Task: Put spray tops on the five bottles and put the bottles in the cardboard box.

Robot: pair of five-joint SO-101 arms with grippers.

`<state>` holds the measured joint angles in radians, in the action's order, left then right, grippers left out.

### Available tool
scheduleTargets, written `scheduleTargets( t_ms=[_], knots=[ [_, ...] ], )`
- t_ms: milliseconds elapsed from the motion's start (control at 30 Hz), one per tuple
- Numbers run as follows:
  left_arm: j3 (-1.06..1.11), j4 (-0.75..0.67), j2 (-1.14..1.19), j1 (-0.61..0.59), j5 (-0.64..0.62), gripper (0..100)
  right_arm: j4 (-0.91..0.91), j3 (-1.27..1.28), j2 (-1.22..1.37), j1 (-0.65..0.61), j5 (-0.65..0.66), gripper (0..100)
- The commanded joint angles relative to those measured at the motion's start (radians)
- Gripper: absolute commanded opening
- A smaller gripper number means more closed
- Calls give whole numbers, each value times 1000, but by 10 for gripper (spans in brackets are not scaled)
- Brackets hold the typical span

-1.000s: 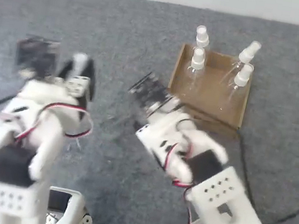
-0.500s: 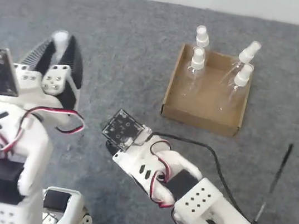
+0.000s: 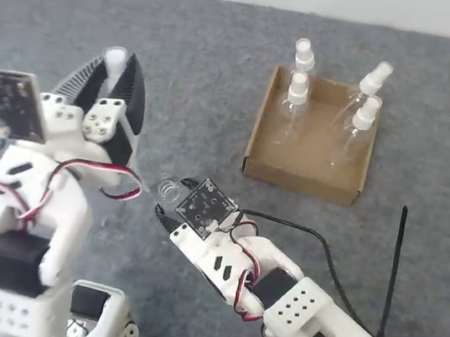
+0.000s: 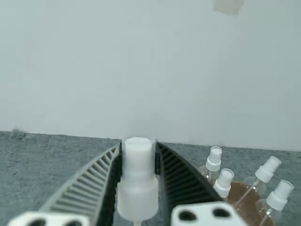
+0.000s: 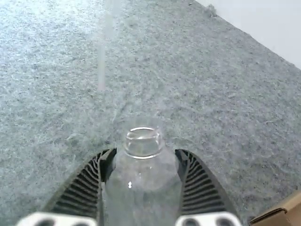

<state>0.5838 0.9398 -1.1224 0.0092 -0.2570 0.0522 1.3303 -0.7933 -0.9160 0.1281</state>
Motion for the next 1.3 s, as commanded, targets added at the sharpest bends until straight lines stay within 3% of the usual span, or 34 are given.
scheduleTargets(
  t_ms=[0, 133, 500, 900, 1067, 1267],
  knots=[
    [99, -137, -5, 15, -11, 33, -24, -12, -44, 1, -12, 6],
    [148, -201, -3, 23, -11, 12, -22, -9, -44, 2, -12, 6],
    [271, -204, -12, 118, -11, 12, -21, 2, -42, 5, -12, 6],
    [298, -49, -12, 114, -57, 12, -35, 51, -44, 7, -6, 6],
    [297, -35, -12, 137, -57, 12, -157, 55, -41, 74, -15, 6],
    [295, 3, -12, 210, -54, 12, -203, 46, -35, 128, -219, 6]
  ],
)
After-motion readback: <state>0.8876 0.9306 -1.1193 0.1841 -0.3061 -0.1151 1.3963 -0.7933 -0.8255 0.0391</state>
